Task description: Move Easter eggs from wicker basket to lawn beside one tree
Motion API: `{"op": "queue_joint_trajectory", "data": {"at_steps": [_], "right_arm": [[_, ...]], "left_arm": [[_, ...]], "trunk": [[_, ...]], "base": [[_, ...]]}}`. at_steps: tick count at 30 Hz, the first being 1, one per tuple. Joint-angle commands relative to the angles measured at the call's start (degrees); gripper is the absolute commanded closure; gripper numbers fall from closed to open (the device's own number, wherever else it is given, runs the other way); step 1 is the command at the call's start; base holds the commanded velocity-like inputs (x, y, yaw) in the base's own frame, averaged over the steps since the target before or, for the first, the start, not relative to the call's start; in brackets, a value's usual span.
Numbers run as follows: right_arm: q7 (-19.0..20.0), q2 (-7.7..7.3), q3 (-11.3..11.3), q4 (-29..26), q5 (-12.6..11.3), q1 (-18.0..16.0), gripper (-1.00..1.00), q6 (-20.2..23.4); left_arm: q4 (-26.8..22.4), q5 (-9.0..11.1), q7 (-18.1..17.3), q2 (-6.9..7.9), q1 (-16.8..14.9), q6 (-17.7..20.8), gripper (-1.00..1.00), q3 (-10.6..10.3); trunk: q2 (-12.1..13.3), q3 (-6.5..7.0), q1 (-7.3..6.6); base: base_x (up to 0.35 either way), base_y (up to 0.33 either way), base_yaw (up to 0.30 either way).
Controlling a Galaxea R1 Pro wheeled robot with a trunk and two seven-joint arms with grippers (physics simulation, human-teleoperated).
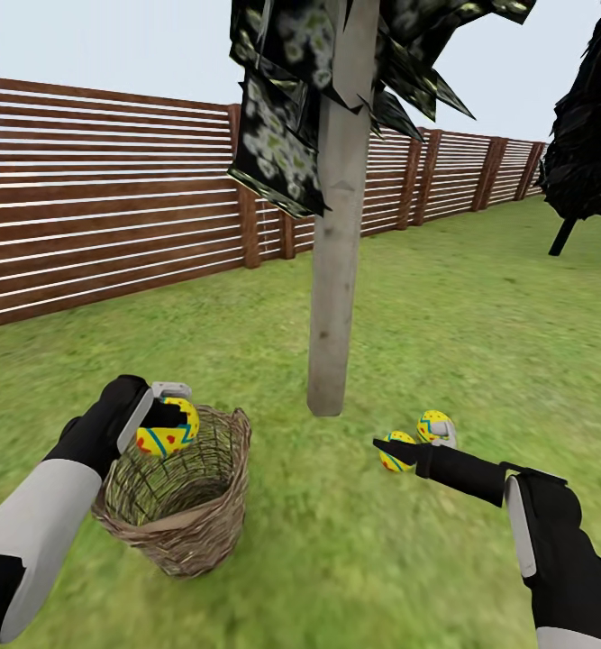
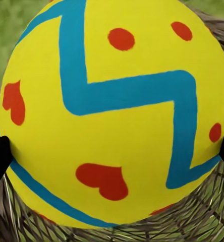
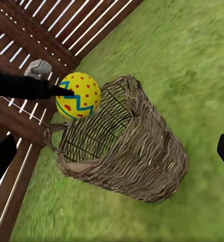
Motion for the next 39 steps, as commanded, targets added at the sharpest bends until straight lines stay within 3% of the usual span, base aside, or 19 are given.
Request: {"op": "queue_joint_trajectory", "data": {"at_steps": [1,7,11,19,34,36,39], "right_arm": [[0.2,0.00,-0.1,0.0,-0.1,0.0,-1.00,0.5],[0.1,0.00,0.0,0.0,-0.1,0.0,-1.00,0.5],[0.1,0.01,0.0,0.0,-0.1,0.0,-1.00,0.5],[0.1,0.42,0.0,0.0,-0.1,0.0,-1.00,0.4],[0.1,0.53,0.1,0.1,0.0,0.0,-1.00,0.4],[0.1,0.53,0.1,0.1,0.0,0.0,-1.00,0.4],[0.1,0.53,0.1,0.1,0.0,0.0,-1.00,0.4]], "left_arm": [[-0.2,0.4,0.2,0.08,0.0,0.2,1.00,-0.2],[-1.4,0.4,0.2,0.09,0.0,0.2,1.00,-0.2],[-5.1,0.3,0.2,0.06,0.1,0.2,1.00,-0.3],[-5.9,0.2,0.3,0.08,0.1,0.2,1.00,-0.3],[-7.1,0.2,0.5,0.01,0.1,0.2,1.00,-0.4],[-8.6,0.1,0.6,-0.03,0.7,0.2,1.00,-0.5],[-13.8,-0.2,0.7,-0.11,4.1,0.2,1.00,-0.8]], "trunk": [[0.0,-0.05,-0.01],[0.0,-0.05,-0.01],[0.0,0.83,-0.11],[0.1,2.62,-0.32],[0.3,6.53,-0.71],[1.1,6.97,-1.15],[2.4,7.64,-1.81]], "base": [[0.000,0.000,0.000],[0.000,0.000,0.000],[0.000,0.000,0.000],[0.000,0.000,-0.015],[0.000,0.000,-0.249],[0.000,0.000,-0.265],[0.000,0.000,-0.265]]}}
